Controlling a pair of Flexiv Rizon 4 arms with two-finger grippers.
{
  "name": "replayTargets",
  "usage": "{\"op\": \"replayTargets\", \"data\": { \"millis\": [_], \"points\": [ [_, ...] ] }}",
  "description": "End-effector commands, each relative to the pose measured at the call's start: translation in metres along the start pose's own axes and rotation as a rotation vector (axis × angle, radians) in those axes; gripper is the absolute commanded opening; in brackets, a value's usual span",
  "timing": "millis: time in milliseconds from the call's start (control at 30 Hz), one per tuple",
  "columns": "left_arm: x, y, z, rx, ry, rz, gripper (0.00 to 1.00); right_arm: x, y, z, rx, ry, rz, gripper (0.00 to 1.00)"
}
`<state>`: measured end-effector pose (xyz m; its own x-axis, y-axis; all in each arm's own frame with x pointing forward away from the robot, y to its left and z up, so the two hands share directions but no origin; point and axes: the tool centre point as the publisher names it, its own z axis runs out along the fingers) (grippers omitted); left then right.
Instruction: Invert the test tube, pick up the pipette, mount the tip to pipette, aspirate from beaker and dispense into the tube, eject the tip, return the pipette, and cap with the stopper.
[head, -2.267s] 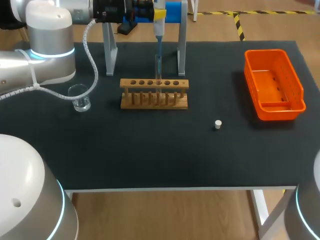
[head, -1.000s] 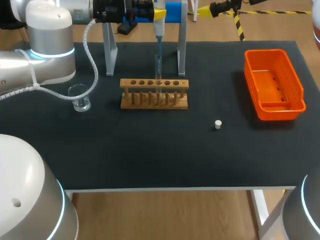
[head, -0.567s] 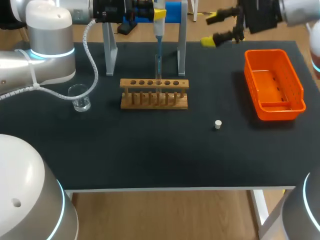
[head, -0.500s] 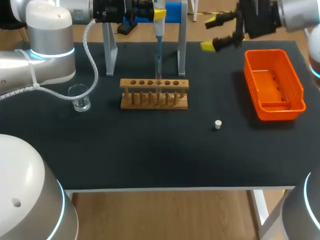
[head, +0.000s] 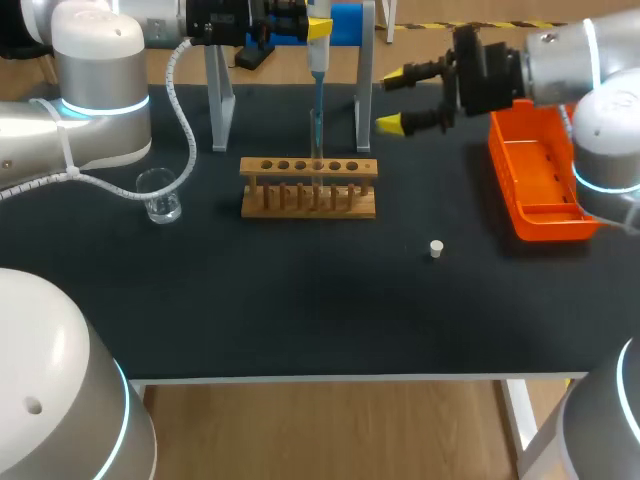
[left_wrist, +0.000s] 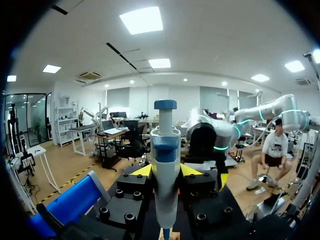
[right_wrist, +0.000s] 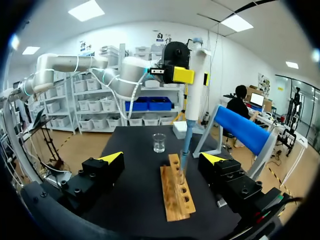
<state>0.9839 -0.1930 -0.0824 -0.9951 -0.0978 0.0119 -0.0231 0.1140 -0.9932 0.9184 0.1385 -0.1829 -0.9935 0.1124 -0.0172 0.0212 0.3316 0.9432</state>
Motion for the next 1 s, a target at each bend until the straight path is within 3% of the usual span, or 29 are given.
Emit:
{"op": "replayTargets", "data": {
  "millis": [33, 600, 1000],
  "points": [
    [0.000, -0.001, 0.000, -0.001, 0.001, -0.001, 0.00, -0.019, -0.009, 0.021, -0.007, 0.045, -0.009, 1.00],
    [0.000, -0.001, 0.000, -0.001, 0.001, -0.001, 0.00, -0.039, -0.042, 0.074, 0.038, 0.127, -0.110, 1.00],
    [0.000, -0.001, 0.000, -0.001, 0.001, -0.001, 0.00, -0.037, -0.057, 0.099, 0.068, 0.201, -0.150, 1.00]
  ]
}}
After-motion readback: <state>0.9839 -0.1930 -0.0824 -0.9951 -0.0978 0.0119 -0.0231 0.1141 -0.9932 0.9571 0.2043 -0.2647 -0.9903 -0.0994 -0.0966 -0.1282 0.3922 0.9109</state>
